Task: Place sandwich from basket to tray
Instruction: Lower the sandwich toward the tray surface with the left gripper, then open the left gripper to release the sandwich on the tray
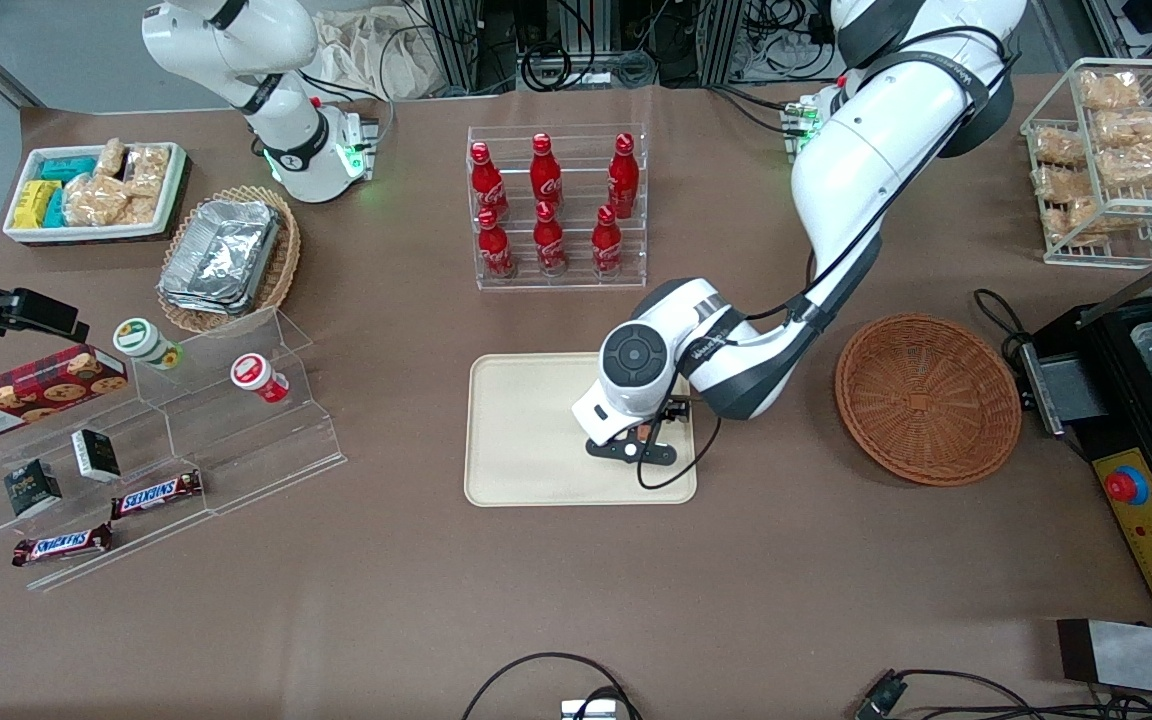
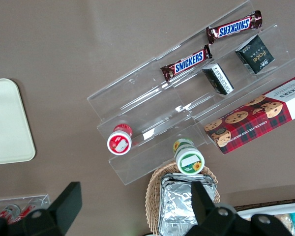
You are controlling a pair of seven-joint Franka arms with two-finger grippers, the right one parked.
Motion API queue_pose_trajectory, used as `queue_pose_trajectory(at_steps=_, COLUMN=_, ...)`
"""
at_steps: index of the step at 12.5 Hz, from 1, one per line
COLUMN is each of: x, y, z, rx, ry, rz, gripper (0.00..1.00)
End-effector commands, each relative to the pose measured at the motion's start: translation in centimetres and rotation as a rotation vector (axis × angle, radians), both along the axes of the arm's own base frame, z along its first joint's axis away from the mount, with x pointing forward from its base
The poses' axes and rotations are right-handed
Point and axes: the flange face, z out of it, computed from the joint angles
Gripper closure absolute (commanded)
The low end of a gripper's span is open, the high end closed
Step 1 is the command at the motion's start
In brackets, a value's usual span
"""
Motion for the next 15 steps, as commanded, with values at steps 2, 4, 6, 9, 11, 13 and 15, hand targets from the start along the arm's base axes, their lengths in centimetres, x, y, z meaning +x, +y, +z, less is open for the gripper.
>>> queue_pose_trajectory(at_steps=2, x=1.0, y=1.0, z=3.7, rx=0.033, ry=-0.036, rz=0.033, gripper=0.0)
queue_pose_trajectory(at_steps=4, x=1.8, y=2.6, z=6.6, rx=0.046, ry=-0.053, rz=0.059, gripper=0.0)
queue_pose_trajectory(at_steps=6, x=2.8, y=5.0, z=9.7, rx=0.074, ry=-0.065, rz=0.094, gripper=0.0)
queue_pose_trajectory(at_steps=9, x=3.8, y=7.5, z=13.5, rx=0.052, ry=-0.069, rz=0.15, gripper=0.0)
queue_pose_trajectory(at_steps=11, x=4.5, y=9.0, z=15.2, rx=0.043, ry=-0.088, rz=0.18, gripper=0.0)
queue_pose_trajectory(at_steps=13, x=4.4, y=9.1, z=16.5, rx=0.042, ry=-0.107, rz=0.184, gripper=0.0)
queue_pose_trajectory(at_steps=15, x=3.9, y=9.6, z=18.5, rx=0.064, ry=-0.125, rz=0.197, gripper=0.0)
